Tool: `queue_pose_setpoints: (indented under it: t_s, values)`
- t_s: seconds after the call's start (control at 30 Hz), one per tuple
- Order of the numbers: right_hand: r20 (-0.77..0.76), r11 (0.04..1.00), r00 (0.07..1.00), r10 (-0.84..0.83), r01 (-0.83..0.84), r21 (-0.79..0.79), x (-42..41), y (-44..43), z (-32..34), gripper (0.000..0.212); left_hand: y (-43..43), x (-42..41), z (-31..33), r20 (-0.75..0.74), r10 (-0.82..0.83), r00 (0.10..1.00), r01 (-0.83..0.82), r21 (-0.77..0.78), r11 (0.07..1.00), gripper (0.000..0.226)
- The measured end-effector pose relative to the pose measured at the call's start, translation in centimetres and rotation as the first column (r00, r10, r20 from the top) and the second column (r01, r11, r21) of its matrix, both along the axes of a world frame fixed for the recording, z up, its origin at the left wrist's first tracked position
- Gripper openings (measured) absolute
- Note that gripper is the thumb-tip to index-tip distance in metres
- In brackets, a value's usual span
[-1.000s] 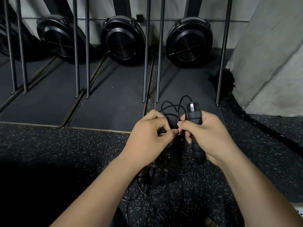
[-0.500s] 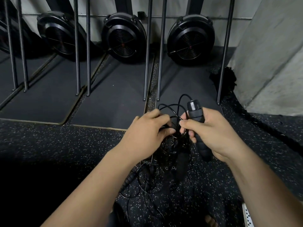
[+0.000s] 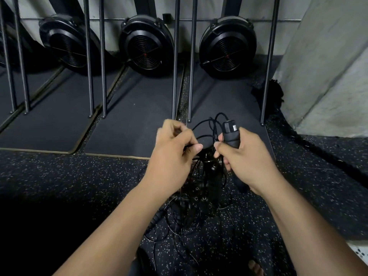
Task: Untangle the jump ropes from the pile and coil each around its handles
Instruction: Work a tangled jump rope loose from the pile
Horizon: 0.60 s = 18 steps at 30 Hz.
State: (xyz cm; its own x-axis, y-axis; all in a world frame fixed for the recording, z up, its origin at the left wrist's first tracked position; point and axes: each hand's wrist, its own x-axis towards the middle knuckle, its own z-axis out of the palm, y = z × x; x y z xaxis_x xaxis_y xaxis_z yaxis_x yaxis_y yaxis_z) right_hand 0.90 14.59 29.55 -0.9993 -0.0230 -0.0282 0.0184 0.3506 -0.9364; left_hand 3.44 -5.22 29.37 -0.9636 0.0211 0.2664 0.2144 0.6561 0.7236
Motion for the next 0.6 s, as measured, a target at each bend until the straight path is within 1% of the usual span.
queue_pose_setpoints:
  t_s: [0.07, 0.13, 0.2, 0.27, 0.33, 0.37, 0.4, 0.43, 0.53, 0.6]
  values:
    - [-0.017, 1.0, 1.0, -0.003, 0.003, -0.015, 0.0, 0.2, 0.2, 0.008, -0.5, -0.3, 0.5, 0.009, 0.043, 0.999, -0.043, 0.022, 0.999, 0.019]
    - [-0.022, 1.0, 1.0, 0.006, -0.006, -0.008, 0.0, 0.5, 0.4, 0.01, -1.4, -0.4, 1.0, 0.041, 0.089, 0.995, -0.092, 0.094, 0.991, 0.021]
    - [0.0, 0.999, 1.0, 0.003, -0.003, -0.035, 0.1, 0.6, 0.5, 0.011, -2.0, -0.2, 1.2, 0.085, 0.095, 0.992, -0.108, 0.171, 0.979, 0.023]
    - [0.052, 0.989, 0.999, -0.007, 0.014, -0.147, 0.1, 0.5, 0.6, 0.009, -2.0, 0.2, 1.4, 0.127, 0.065, 0.99, -0.091, 0.217, 0.972, 0.022]
    - [0.111, 0.958, 0.994, -0.006, 0.038, -0.286, 0.2, 0.5, 0.7, 0.011, -1.9, 0.4, 1.4, 0.179, -0.004, 0.984, -0.047, 0.282, 0.958, 0.019]
    - [0.116, 0.948, 0.993, -0.007, 0.043, -0.317, 0.1, 0.5, 0.8, 0.011, -1.9, 0.3, 1.4, 0.204, -0.047, 0.978, -0.019, 0.313, 0.95, 0.017]
    - [0.104, 0.946, 0.995, -0.011, 0.044, -0.322, 0.1, 0.6, 0.8, 0.011, -1.9, 0.2, 1.4, 0.217, -0.085, 0.972, 0.013, 0.315, 0.949, 0.015]
    - [0.083, 0.947, 0.996, -0.017, 0.043, -0.318, 0.1, 0.6, 0.8, 0.011, -2.0, 0.1, 1.4, 0.223, -0.108, 0.969, 0.043, 0.28, 0.959, 0.014]
    - [0.026, 0.959, 0.999, -0.028, 0.034, -0.282, 0.3, 0.5, 0.6, 0.013, -1.1, 0.1, 1.5, 0.263, -0.127, 0.956, 0.105, 0.096, 0.99, 0.016]
    - [0.021, 0.965, 0.999, -0.027, 0.031, -0.262, 0.4, 0.5, 0.6, 0.013, -0.4, 0.1, 1.6, 0.333, -0.116, 0.936, 0.094, 0.084, 0.992, 0.021]
